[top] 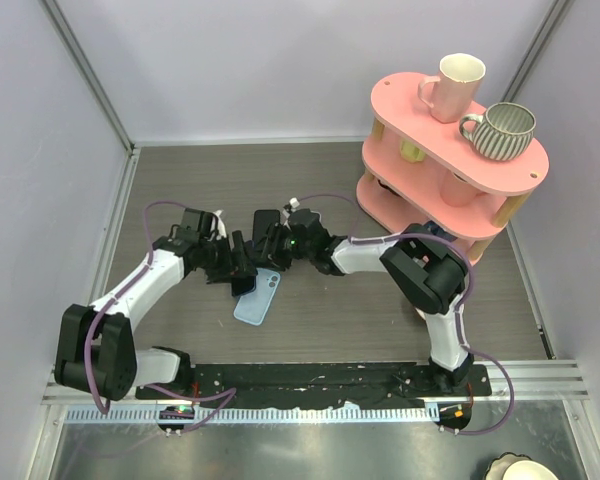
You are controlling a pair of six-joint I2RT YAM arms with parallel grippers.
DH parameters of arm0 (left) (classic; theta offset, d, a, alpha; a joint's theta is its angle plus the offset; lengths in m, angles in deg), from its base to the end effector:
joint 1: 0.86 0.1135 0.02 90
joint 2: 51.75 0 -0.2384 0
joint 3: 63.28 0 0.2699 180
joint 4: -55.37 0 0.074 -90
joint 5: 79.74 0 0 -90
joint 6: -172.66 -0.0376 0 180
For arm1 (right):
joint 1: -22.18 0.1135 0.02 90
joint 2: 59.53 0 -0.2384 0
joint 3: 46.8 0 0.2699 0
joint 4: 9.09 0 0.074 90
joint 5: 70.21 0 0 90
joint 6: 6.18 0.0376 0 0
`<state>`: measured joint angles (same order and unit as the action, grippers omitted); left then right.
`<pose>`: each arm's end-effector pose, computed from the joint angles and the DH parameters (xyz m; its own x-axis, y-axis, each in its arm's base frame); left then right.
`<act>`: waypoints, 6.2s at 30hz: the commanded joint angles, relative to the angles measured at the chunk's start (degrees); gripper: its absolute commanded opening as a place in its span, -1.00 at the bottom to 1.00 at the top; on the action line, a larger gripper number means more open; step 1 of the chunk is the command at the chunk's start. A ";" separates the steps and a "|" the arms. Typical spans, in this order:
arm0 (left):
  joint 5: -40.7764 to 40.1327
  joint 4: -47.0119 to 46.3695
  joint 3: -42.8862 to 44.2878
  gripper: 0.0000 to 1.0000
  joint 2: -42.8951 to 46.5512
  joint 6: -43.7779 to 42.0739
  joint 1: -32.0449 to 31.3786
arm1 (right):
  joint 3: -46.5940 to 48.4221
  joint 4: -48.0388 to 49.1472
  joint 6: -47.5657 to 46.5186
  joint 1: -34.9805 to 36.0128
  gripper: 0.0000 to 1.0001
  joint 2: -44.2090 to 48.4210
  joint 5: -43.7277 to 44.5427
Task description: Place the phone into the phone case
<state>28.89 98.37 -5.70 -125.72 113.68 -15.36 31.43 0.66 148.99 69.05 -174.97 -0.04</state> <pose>0.2573 -0.0790 0.1721 -0.9175 -0.2671 -0.2947 -0.0911 0.8624 -0.4980 0.2877 0.3258 0.1151 -0.9422 0.2430 -0.2306 -0.0886 0.4832 0.8710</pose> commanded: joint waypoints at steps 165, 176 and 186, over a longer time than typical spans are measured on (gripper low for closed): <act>-3.25 -16.88 -18.54 -1.00 4.54 21.89 6.51 | -6.76 -10.73 -24.30 -1.17 -0.72 5.05 -11.72; -1.17 -24.59 -21.96 -1.00 -0.90 25.12 3.25 | -7.82 -6.24 -20.78 -1.08 -0.74 3.82 -12.33; 2.46 -29.27 -23.72 -1.00 -5.48 25.31 2.11 | -6.32 -3.69 -18.06 -1.17 -0.74 1.97 -11.63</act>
<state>31.98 67.83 -26.95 -128.67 139.98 -11.88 23.64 -7.30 129.63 67.32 -171.25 -13.62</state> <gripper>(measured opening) 0.012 0.149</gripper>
